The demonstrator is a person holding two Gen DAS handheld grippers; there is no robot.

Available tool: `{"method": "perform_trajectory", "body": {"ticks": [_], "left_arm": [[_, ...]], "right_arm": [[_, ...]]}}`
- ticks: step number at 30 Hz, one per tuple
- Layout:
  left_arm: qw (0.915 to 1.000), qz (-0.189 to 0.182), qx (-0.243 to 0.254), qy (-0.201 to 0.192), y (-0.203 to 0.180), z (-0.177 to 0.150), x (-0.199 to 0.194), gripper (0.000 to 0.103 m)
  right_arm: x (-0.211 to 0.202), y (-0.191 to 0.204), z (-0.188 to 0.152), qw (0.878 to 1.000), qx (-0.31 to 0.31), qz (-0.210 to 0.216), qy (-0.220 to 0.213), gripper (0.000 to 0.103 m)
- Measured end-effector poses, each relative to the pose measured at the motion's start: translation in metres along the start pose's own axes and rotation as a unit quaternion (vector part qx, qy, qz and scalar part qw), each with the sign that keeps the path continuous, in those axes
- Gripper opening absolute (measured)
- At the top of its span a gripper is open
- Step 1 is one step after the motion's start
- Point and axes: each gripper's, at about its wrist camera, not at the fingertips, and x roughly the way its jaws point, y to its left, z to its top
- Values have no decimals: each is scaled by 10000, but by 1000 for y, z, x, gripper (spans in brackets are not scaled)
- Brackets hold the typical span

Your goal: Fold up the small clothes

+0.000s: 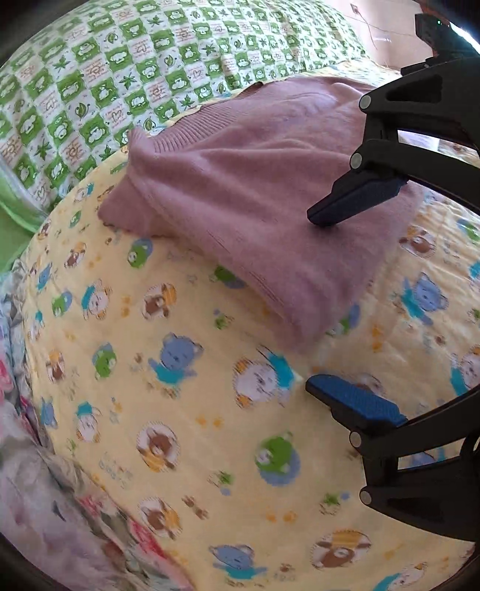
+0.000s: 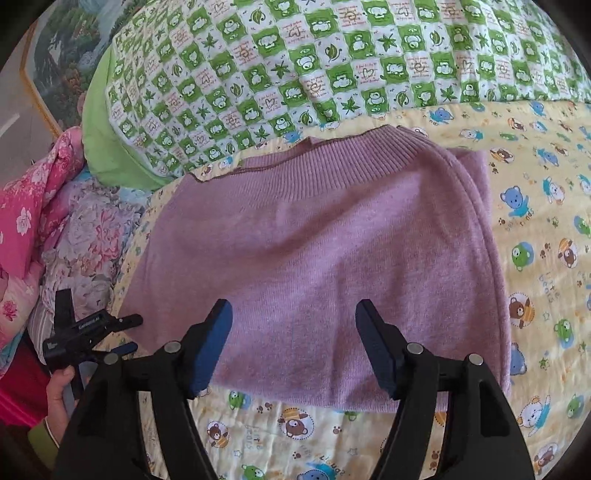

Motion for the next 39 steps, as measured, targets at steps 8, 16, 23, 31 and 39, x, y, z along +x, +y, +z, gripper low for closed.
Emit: {"method": "perform_trajectory", "body": {"ticks": [8, 16, 23, 31, 39], "left_arm": [[9998, -214, 49, 8, -32, 18, 21, 44], [9912, -219, 1199, -518, -100, 12, -19, 16], [9496, -1069, 2871, -671, -219, -35, -53, 16], [8985, -1257, 4201, 219, -280, -129, 14, 17], [8995, -1406, 4047, 856, -264, -133, 37, 51]], "right_arm": [[8, -8, 3, 9998, 120, 99, 131, 70], [-6, -30, 5, 9992, 390, 31, -63, 70], [-28, -58, 20, 9965, 730, -10, -397, 70], [-45, -97, 50, 9924, 1095, 7, -558, 70], [-8, -83, 66, 9951, 873, 428, -203, 70]]}}
